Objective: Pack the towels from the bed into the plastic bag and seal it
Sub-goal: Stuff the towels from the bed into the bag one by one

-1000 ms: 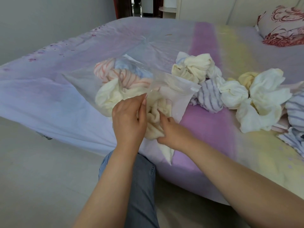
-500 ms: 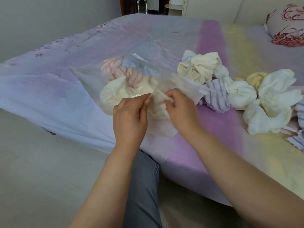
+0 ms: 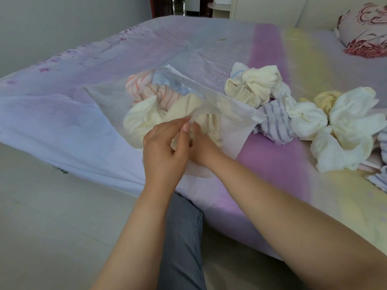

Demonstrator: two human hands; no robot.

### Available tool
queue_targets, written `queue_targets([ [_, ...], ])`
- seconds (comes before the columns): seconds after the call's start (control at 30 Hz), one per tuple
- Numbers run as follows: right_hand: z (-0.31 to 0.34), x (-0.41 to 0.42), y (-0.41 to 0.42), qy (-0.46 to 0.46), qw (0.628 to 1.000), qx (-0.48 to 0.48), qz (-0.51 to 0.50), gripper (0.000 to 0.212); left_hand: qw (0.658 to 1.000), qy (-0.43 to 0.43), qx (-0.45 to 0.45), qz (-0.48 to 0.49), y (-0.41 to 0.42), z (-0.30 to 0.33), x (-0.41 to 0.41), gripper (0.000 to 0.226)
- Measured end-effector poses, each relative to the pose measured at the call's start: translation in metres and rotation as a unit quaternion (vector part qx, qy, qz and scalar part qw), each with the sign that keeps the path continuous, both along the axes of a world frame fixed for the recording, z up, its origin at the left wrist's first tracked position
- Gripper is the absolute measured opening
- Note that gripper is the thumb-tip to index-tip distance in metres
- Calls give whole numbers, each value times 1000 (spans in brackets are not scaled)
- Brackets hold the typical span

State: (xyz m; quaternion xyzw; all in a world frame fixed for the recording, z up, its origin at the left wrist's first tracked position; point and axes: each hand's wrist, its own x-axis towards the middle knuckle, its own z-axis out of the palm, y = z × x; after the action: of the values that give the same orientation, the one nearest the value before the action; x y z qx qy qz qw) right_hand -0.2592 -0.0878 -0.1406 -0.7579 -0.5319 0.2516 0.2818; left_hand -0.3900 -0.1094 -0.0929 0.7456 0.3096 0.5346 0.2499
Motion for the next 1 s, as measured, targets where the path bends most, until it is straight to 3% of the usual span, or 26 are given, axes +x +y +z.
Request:
queue_targets([
  [0.13, -7, 9, 77, -17, 999, -29, 40, 51, 999, -12, 31, 18, 3, 8, 0, 22],
  [0.23, 0, 8, 88, -42, 997, -11, 56, 15, 999, -18, 3, 37, 12, 11, 3, 27],
  [0.3, 12, 2, 60, -27, 997, 59, 51, 12, 999, -15, -12, 41, 16, 8, 7, 30],
  [0.4, 15, 5, -19, -26, 988, 153, -24, 29, 999, 9, -1, 46, 14, 0, 18, 29],
  [0.47, 16, 19, -73, -63, 947, 299, -97, 29, 998, 18, 17, 55, 10, -5, 24, 26],
  [0.53, 13, 49, -96, -122, 884, 394, -220, 29, 997, 27, 39, 59, 9, -10, 27, 25],
  [0.6, 15, 92, -98, -154, 876, 310, -336, 51, 995, 48, 56, 64, 8, -12, 30, 26],
  [0.67, 5, 137, -96, -121, 908, 151, -370, 92, 990, 79, 77, 84, 5, -15, 33, 25],
  [0.7, -2, 154, -97, -88, 923, 110, -359, 100, 987, 90, 86, 100, 2, -16, 34, 24],
  [0.77, -13, 170, -103, -47, 947, 80, -307, 82, 982, 101, 88, 131, -3, -19, 34, 21],
  [0.87, -12, 155, -122, -99, 959, 18, -265, 24, 982, 103, 76, 142, -7, -22, 34, 20],
  [1.0, 15, 118, -147, -81, 981, 40, -173, 31, 986, 89, 62, 130, -8, -20, 36, 21],
])
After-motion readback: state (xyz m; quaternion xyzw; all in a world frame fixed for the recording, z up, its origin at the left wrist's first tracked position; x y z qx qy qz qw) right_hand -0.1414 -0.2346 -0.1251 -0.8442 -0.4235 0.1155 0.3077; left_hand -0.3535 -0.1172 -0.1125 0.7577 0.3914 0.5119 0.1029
